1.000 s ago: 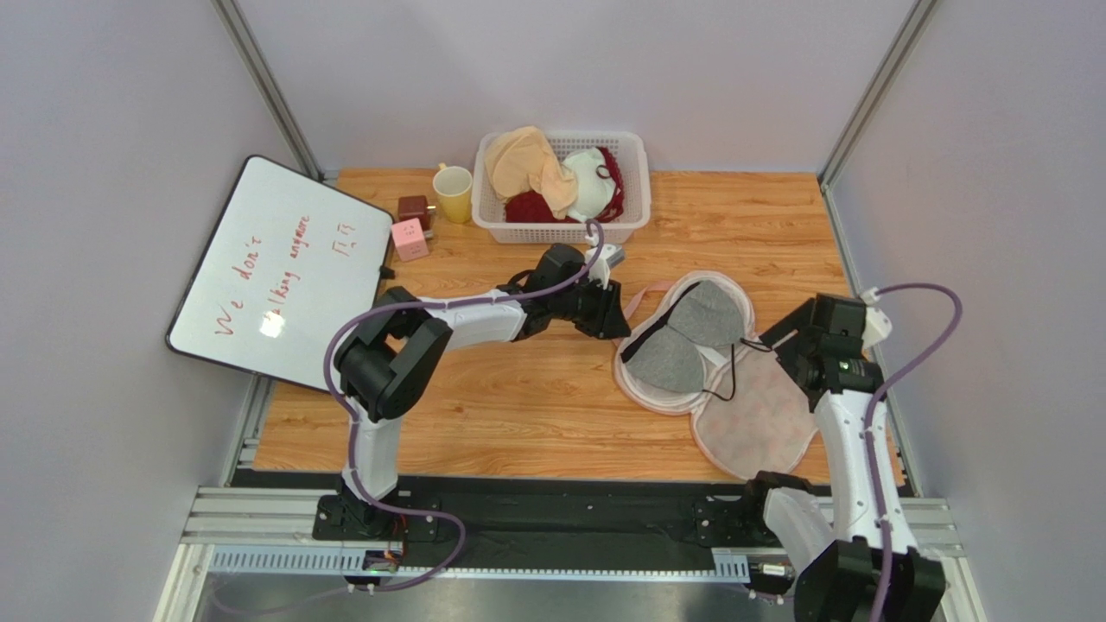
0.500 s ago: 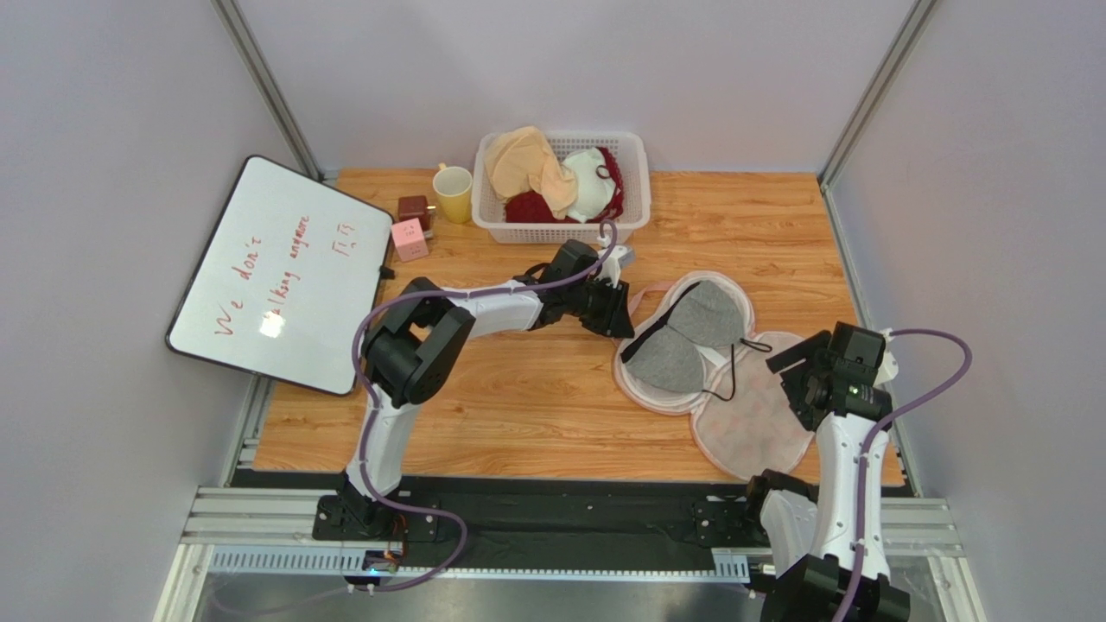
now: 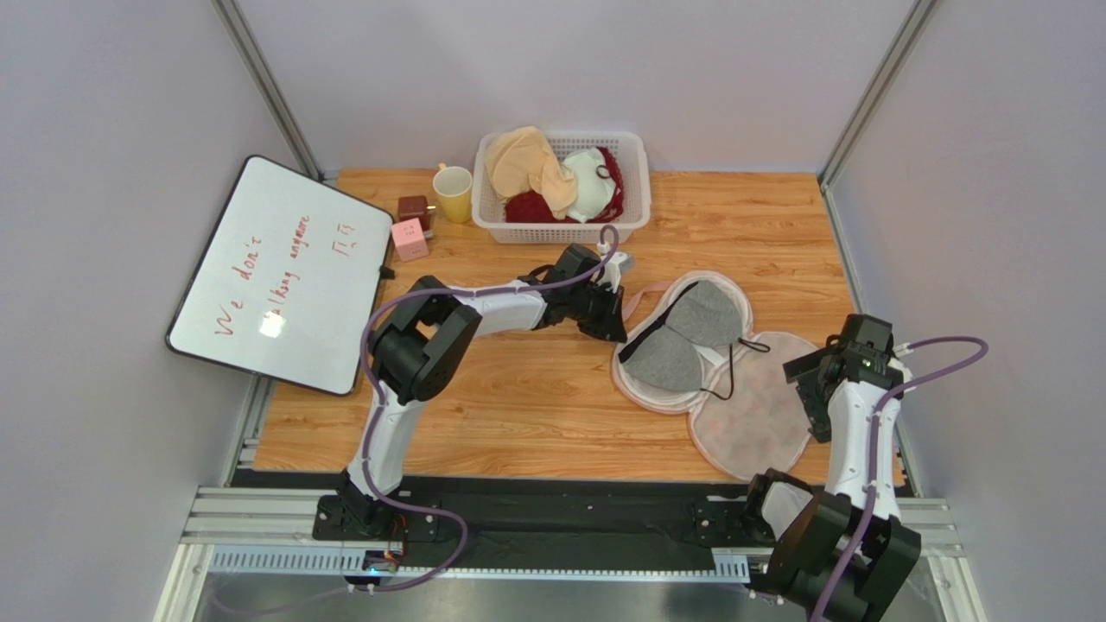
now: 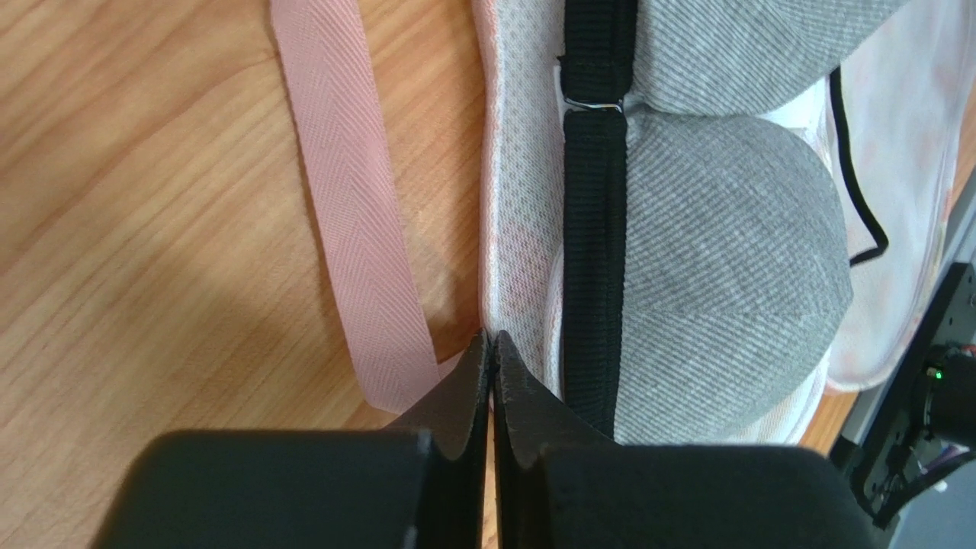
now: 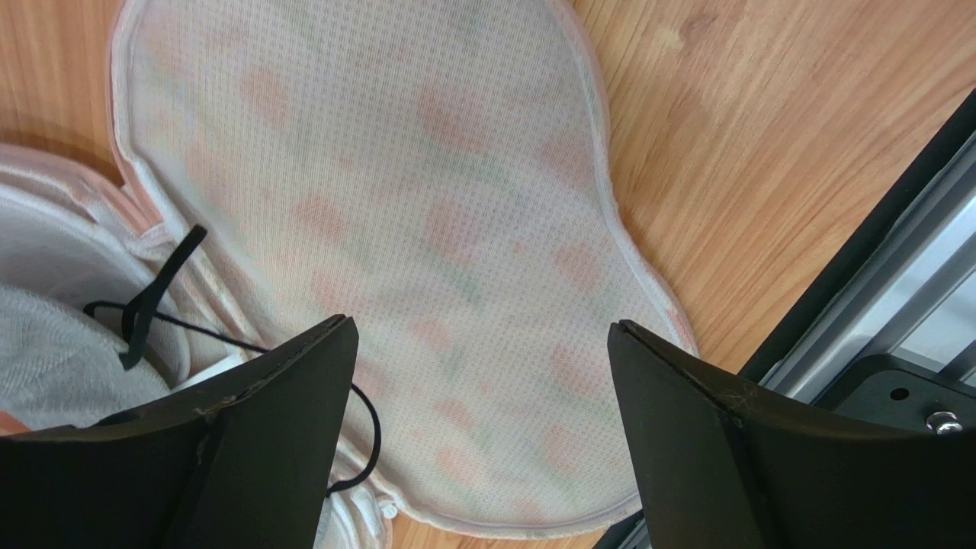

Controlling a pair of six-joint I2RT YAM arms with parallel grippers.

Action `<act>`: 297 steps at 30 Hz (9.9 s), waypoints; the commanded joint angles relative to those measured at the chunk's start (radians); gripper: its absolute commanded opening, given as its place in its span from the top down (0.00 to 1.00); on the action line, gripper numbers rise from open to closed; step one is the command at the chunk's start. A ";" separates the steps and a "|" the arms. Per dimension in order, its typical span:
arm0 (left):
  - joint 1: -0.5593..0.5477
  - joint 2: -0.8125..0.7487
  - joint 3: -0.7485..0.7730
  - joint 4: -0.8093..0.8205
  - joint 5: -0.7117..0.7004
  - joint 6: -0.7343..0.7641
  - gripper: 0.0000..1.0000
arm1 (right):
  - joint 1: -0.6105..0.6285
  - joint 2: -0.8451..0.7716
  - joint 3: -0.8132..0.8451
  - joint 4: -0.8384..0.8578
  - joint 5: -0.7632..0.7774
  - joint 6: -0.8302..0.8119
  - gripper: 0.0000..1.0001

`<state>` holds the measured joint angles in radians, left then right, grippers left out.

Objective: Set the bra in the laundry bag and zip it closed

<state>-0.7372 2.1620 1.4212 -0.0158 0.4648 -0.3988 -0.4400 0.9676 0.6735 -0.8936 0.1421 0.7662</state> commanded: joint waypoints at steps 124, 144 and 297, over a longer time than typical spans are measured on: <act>-0.140 -0.395 -0.157 0.195 -0.196 0.020 1.00 | 0.319 -0.029 0.213 0.295 -0.498 -0.229 0.27; 0.116 -0.284 -0.209 0.245 -0.072 -0.046 0.80 | 0.466 0.215 0.113 0.487 -0.521 -0.214 0.29; 0.386 -0.356 -0.381 0.238 -0.069 -0.031 0.57 | 0.995 0.927 -0.012 1.744 -0.197 0.636 0.81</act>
<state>-0.3649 2.0018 1.1683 0.1165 0.4397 -0.4229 0.5468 1.9469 0.6426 0.8921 -0.1139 1.3727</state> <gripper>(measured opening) 0.392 0.349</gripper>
